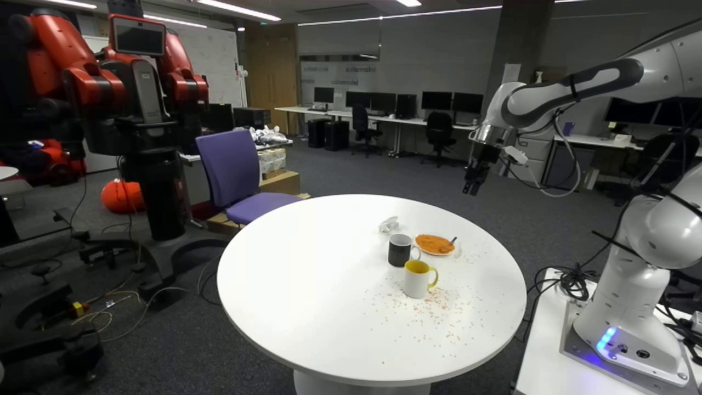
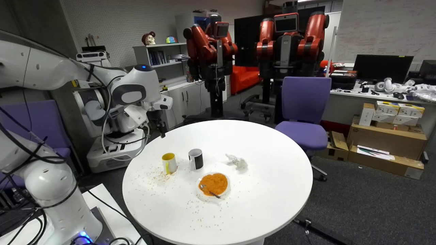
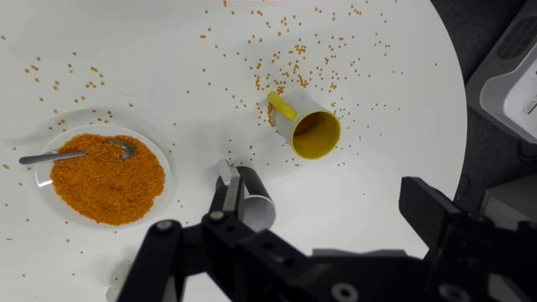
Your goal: Put a teaspoon of sugar in the blue and white cup and leave spoon in the cup
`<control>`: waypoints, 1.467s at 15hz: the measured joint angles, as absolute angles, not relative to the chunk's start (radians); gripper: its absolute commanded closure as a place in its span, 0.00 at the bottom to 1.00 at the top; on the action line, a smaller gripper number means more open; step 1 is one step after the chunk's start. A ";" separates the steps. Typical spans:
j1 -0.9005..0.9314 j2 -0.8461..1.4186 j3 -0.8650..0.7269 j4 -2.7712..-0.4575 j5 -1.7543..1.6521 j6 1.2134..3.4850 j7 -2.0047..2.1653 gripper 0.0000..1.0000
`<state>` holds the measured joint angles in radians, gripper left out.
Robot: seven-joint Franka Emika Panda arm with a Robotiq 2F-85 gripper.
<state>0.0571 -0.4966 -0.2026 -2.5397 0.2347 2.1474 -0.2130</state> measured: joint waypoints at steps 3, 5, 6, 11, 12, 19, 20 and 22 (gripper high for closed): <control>0.021 -0.475 -0.283 -2.537 0.256 2.110 -0.302 0.00; 0.003 -0.446 -0.337 -2.527 0.286 2.085 -0.370 0.00; -0.004 -0.427 -0.364 -2.517 0.307 2.072 -0.408 0.00; -0.040 -0.280 -0.452 -2.422 0.402 1.994 -0.548 0.00; -0.057 -0.245 -0.459 -2.399 0.410 1.975 -0.560 0.00; -0.240 -0.065 -0.477 -2.229 0.459 1.804 -0.643 0.00; -0.264 -0.054 -0.478 -2.209 0.486 1.778 -0.671 0.00; -0.308 -0.037 -0.481 -2.177 0.539 1.728 -0.723 0.00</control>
